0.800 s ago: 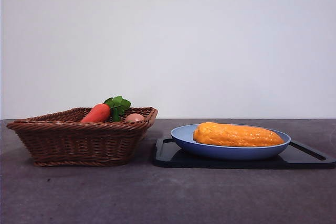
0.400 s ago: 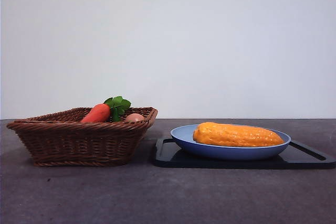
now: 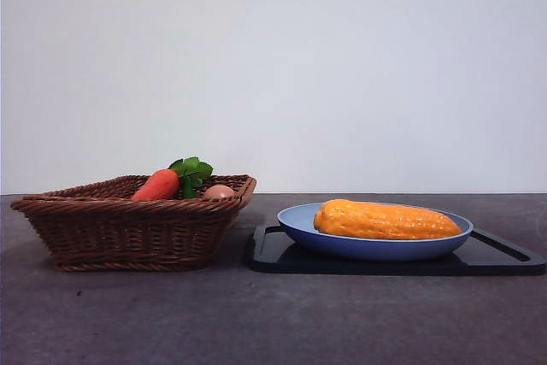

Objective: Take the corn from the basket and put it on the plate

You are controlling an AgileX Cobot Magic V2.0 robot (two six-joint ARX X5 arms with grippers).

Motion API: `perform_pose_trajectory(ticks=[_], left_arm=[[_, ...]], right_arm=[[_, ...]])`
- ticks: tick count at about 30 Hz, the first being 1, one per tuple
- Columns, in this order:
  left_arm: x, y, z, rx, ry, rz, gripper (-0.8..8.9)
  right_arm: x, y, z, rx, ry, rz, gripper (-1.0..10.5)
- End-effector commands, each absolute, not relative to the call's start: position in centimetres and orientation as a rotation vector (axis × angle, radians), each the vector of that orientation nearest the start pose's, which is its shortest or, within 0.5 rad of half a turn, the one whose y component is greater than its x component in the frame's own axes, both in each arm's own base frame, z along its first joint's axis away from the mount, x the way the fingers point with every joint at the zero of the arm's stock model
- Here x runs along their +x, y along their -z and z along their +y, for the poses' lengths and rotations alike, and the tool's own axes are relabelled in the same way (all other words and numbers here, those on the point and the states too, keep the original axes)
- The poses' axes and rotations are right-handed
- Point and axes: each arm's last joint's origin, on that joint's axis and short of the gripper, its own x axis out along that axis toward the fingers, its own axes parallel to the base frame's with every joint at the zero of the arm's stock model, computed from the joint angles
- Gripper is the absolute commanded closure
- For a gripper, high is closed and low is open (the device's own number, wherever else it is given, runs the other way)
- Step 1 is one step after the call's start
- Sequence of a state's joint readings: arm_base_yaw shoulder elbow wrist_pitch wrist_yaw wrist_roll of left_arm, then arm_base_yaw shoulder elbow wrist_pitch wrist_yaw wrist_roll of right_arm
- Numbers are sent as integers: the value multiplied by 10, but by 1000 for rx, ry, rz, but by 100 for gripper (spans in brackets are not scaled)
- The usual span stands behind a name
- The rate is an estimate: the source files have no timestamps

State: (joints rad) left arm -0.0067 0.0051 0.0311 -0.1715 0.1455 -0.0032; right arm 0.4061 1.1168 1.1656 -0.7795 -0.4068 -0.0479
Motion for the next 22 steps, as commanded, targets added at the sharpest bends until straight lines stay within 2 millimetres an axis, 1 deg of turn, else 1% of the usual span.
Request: perform_pose_trajectory(ticks=[1, 3, 6, 10, 13, 15, 19, 22], left_arm=[[96, -147, -5, -23, 150, 176, 809], [96, -147, -5, -23, 150, 176, 809], [96, -147, -5, -23, 150, 177, 809], [96, -147, -5, -23, 150, 177, 809], [96, -147, -5, -23, 150, 176, 809], [96, -147, -5, -23, 150, 177, 809], [96, -147, -5, -23, 150, 176, 809], [96, -147, -5, -23, 150, 176, 809]], right_arm=[[195, -361, 88, -111, -756, 633, 945], [196, -367, 79, -123, -689, 552, 945], [195, -371, 68, -114, -639, 428, 945], [186, -361, 48, -90, -547, 303, 945], [174, -343, 31, -73, -466, 222, 945], [162, -328, 21, -60, -410, 167, 945], [139, -299, 9, -65, -330, 86, 945], [124, -277, 3, -74, -223, 42, 945]])
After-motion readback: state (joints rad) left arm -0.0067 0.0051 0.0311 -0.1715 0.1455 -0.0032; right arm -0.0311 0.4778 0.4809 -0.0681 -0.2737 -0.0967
